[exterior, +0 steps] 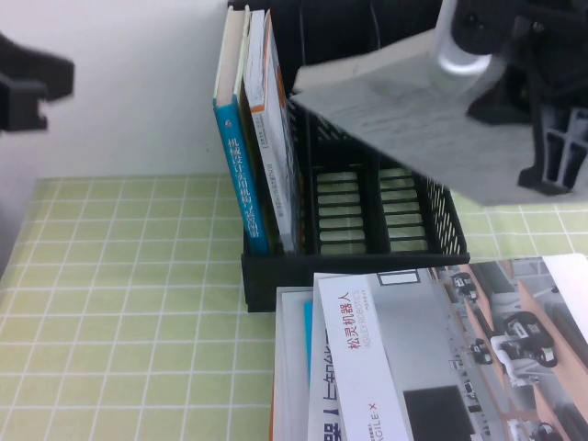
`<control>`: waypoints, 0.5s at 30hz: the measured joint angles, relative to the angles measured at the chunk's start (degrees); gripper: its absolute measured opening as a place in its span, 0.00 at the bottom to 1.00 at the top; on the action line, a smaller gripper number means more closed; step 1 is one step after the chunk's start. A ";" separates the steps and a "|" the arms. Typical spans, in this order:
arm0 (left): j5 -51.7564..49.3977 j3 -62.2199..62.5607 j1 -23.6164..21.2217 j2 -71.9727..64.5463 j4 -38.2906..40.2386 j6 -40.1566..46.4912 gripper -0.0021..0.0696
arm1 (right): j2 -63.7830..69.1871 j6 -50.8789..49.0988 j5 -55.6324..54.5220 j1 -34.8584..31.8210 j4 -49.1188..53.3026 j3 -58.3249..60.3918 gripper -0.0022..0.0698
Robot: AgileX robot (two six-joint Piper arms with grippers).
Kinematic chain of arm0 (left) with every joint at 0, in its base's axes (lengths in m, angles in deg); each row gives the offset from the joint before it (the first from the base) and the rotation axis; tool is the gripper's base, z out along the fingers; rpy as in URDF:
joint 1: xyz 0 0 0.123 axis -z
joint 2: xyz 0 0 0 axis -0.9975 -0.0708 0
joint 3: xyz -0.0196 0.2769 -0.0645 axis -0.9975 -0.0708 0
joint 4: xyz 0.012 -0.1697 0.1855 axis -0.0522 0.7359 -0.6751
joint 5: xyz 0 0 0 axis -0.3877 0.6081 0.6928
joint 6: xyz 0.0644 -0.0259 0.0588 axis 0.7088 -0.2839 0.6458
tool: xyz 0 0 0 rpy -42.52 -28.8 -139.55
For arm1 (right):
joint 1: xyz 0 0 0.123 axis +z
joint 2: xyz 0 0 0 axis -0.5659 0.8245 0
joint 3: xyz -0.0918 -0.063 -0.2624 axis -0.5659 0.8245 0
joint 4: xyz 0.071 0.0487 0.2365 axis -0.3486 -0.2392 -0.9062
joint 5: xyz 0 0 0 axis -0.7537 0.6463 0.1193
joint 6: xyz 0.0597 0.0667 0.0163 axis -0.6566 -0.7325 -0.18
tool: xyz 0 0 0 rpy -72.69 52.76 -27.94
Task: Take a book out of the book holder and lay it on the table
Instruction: Place the picked book on the book
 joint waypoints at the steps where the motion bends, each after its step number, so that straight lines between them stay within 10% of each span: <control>1: 0.26 -1.91 0.00 0.15 0.64 -0.09 0.03 | -0.26 -1.96 0.69 2.11 5.83 -0.37 0.20; 15: 5.06 -17.76 0.00 7.52 5.29 -0.37 0.03 | 2.36 -26.69 7.35 19.78 37.98 14.86 0.20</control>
